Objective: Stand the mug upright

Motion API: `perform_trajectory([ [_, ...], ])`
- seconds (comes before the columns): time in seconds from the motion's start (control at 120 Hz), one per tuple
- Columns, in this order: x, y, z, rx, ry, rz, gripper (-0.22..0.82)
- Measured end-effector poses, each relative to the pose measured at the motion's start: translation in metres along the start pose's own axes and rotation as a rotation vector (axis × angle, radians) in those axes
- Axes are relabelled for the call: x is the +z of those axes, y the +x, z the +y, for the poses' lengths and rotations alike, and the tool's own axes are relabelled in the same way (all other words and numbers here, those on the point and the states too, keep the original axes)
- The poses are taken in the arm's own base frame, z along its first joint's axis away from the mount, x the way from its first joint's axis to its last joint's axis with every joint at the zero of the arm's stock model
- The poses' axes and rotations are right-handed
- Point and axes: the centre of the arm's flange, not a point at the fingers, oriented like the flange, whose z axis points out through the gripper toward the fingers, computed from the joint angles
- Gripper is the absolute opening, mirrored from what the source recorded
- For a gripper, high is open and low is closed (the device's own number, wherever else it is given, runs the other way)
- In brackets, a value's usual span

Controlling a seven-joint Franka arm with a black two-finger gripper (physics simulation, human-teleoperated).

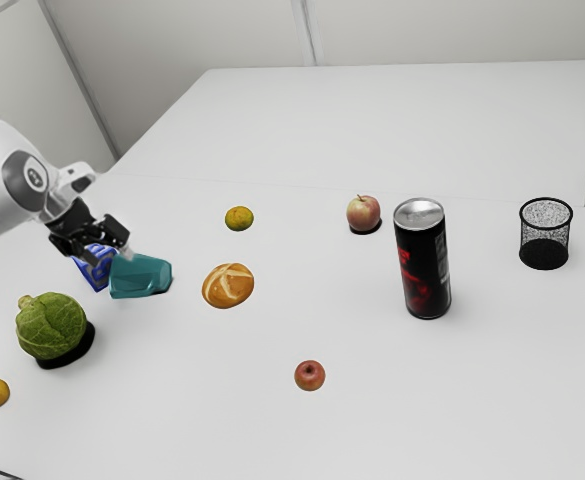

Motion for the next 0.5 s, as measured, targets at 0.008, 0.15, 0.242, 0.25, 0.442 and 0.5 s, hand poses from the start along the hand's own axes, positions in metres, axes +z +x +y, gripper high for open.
perform_trajectory([
  [0.008, 0.001, 0.000, -0.001, 0.000, -0.002, 0.002, 0.60],
  [0.15, 0.015, 0.001, -0.020, 0.007, -0.040, 0.031, 0.60],
  [0.242, 0.023, 0.003, -0.025, 0.029, -0.058, 0.046, 0.60],
  [0.25, 0.024, 0.003, -0.025, 0.030, -0.061, 0.048, 0.60],
  [0.442, 0.028, 0.000, -0.045, 0.061, -0.091, 0.088, 0.60],
  [0.5, 0.029, -0.001, -0.051, 0.077, -0.092, 0.094, 0.60],
])
